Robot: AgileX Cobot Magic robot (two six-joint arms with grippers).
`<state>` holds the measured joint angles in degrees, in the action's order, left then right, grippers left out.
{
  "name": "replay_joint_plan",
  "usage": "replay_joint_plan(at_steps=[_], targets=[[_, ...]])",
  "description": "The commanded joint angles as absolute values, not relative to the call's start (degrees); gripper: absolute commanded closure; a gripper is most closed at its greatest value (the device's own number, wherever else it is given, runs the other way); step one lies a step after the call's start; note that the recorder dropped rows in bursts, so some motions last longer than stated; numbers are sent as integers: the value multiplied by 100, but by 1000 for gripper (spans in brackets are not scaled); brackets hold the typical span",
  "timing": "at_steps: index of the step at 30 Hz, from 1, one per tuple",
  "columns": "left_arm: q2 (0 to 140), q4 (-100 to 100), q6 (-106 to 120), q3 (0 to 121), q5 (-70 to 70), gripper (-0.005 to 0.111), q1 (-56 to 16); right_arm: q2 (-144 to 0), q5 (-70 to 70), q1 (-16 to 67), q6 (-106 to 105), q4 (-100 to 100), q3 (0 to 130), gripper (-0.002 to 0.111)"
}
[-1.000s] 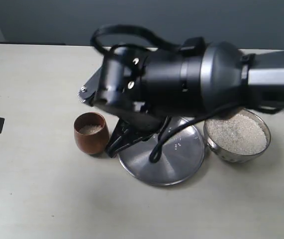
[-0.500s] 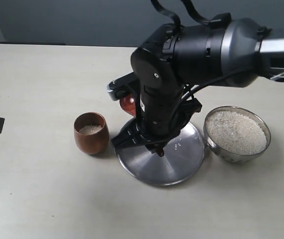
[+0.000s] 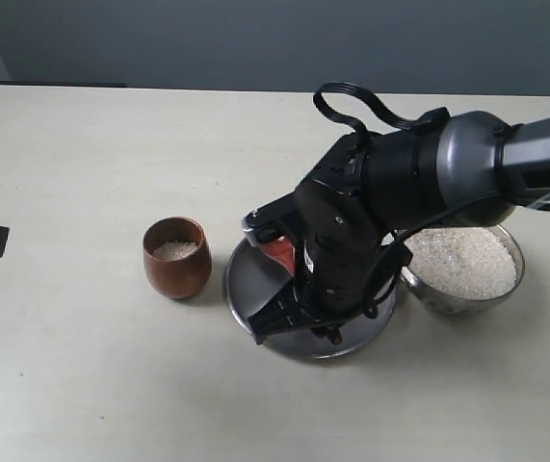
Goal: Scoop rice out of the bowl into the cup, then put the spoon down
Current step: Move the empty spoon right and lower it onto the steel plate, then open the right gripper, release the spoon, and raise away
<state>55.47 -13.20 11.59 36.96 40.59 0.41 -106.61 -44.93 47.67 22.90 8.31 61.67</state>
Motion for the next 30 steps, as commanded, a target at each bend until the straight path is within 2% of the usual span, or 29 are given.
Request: replay_joint_plan(at_steps=[1,4,6,13,14,16,18,19,24,30], targets=[[5559,-1314,1155,3688,4008,106,48,-10662,-4311,4728,2296,886,6139,98],[5559,-1314,1155,3688,4008,106,48,-10662,-4312,4728,2296,952,6139,77],[5559,-1314,1155,3688,4008,106,48,-10662,-4312,4728,2311,1107,6139,68],[5559,-1314,1165,3688,4009,106,48,-10456,-4694,4728,2703,2024,6139,64],[5559,-1314,1165,3688,4009,106,48,-10329,-4745,4728,2727,2142,6139,65],[5559,-1314,1165,3688,4009,106,48,-9847,-4892,4728,2857,2487,6139,75],[5559,-1314,1165,3688,4009,106,48,-9301,-5040,4728,2904,2810,6139,101],[5559,-1314,1165,3688,4009,106,48,-8948,-5083,4728,2920,2921,6139,108],[5559,-1314,1165,3688,4009,106,48,-7865,-5232,4728,2920,3148,5971,108],[5559,-1314,1165,3688,4009,106,48,-6314,-5283,4728,3500,3714,4942,108]])
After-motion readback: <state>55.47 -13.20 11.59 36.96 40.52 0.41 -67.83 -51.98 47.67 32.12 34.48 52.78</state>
